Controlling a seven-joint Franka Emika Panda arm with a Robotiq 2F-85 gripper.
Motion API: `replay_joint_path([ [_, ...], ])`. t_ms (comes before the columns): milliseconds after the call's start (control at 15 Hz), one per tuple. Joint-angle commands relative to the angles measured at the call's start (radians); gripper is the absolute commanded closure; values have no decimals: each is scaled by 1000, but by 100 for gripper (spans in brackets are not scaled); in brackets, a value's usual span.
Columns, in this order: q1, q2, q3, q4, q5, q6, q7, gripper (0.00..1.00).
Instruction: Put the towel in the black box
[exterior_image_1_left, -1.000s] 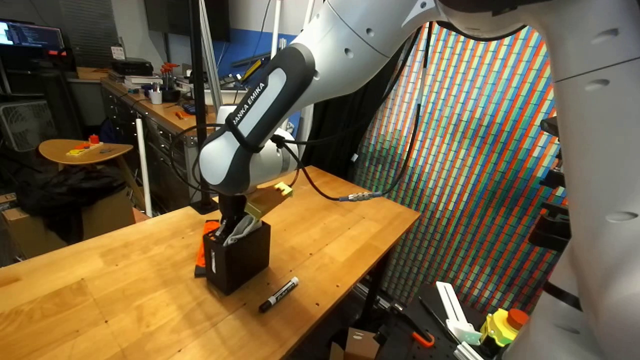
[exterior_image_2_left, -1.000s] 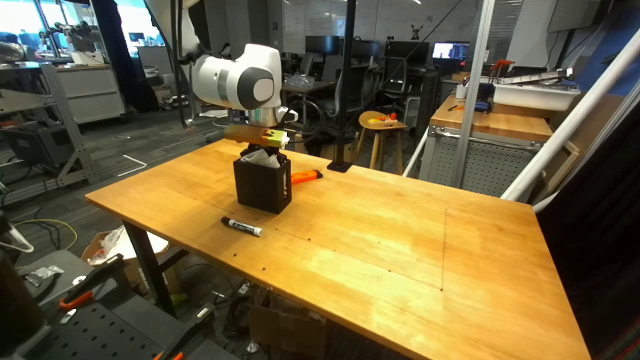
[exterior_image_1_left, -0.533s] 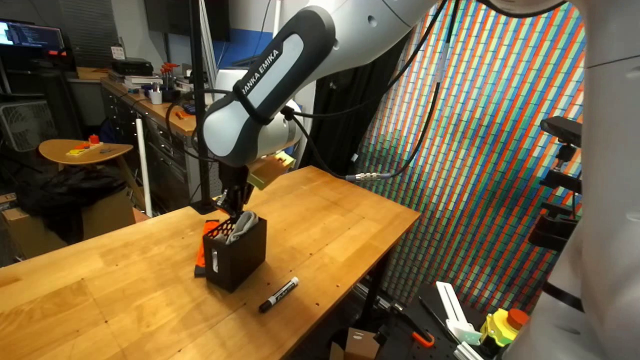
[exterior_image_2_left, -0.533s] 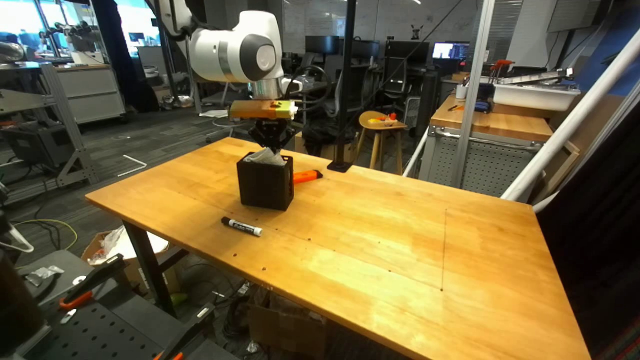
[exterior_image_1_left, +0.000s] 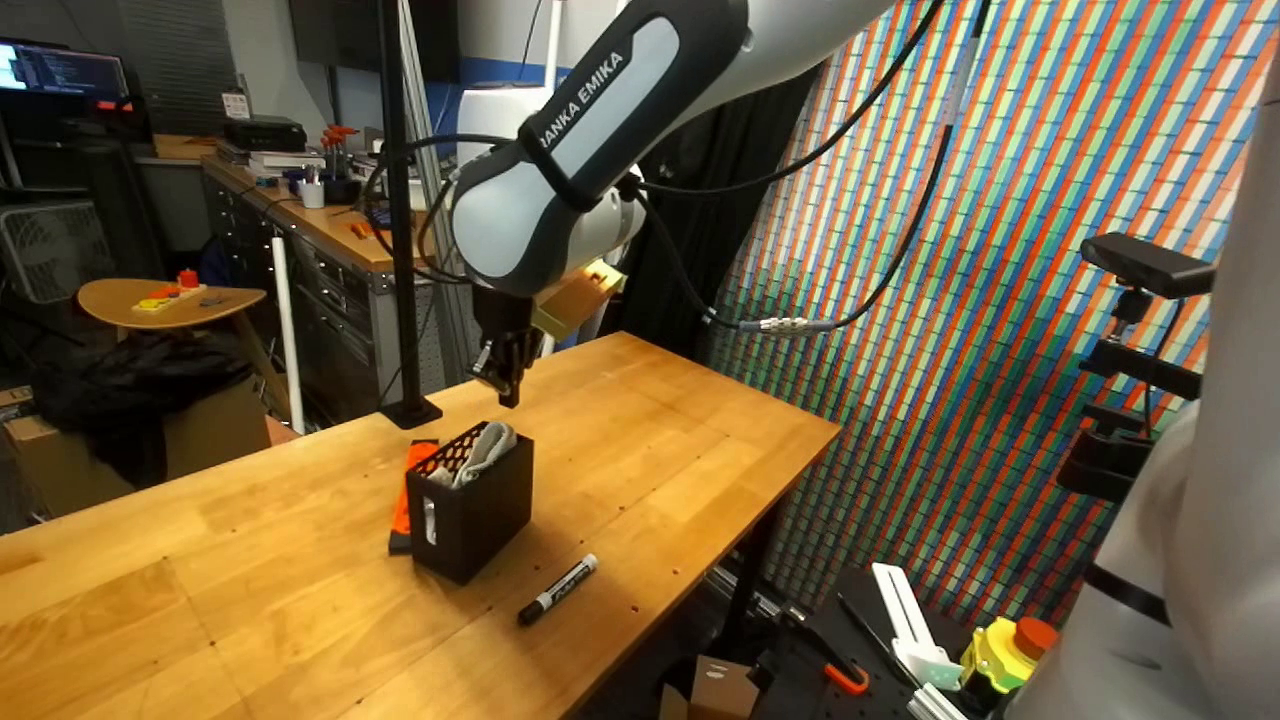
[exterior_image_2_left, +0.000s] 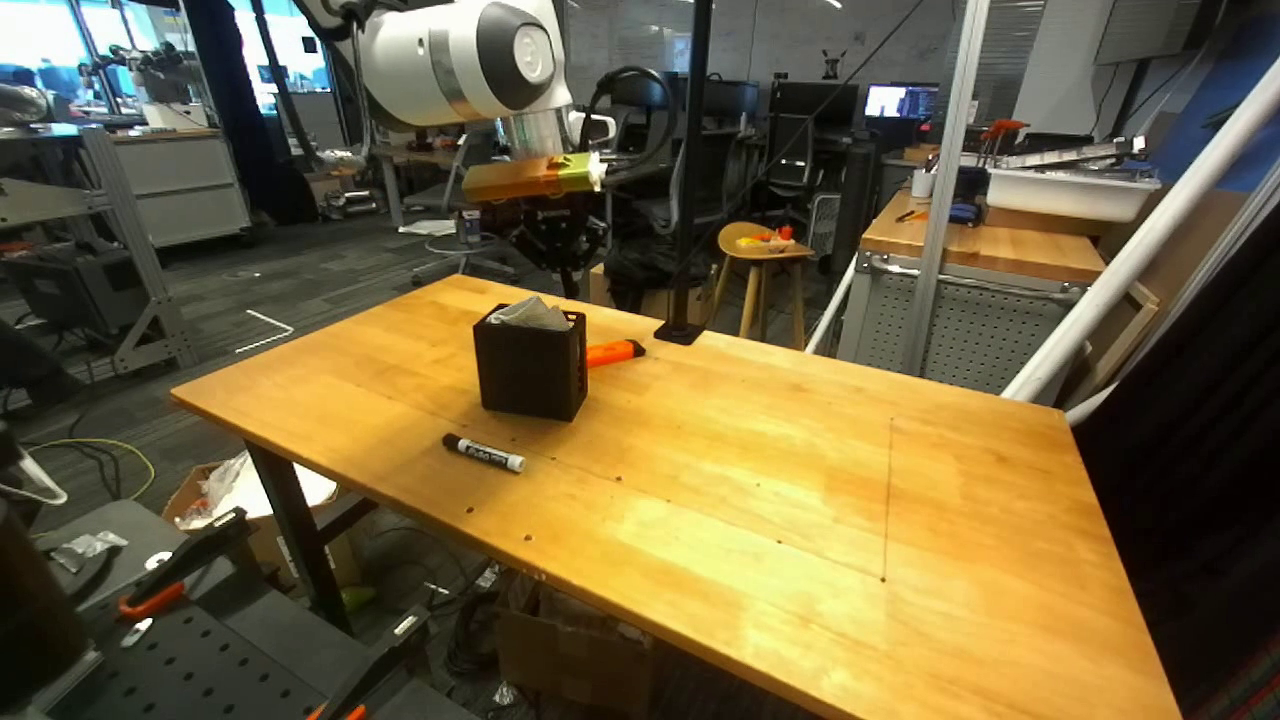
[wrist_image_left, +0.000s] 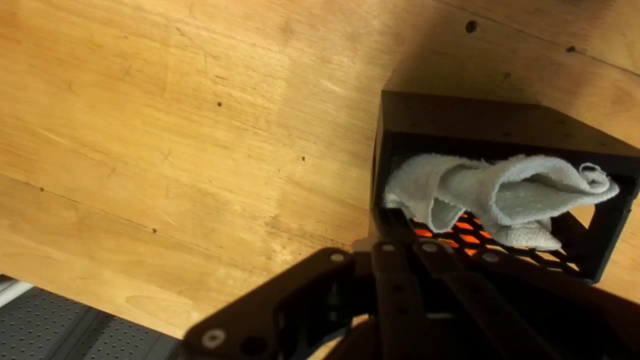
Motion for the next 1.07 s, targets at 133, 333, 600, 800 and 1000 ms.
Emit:
replay_joint_path([
  [133, 10, -148, -22, -134, -67, -38, 86, 100],
  [333, 12, -170, -9, -169, -57, -51, 91, 100],
  [600, 18, -157, 11, -182, -42, -53, 79, 100],
  [800, 28, -136, 24, -171, -39, -58, 68, 100],
  [1000, 37, -118, 35, -155, -37, -59, 59, 100],
])
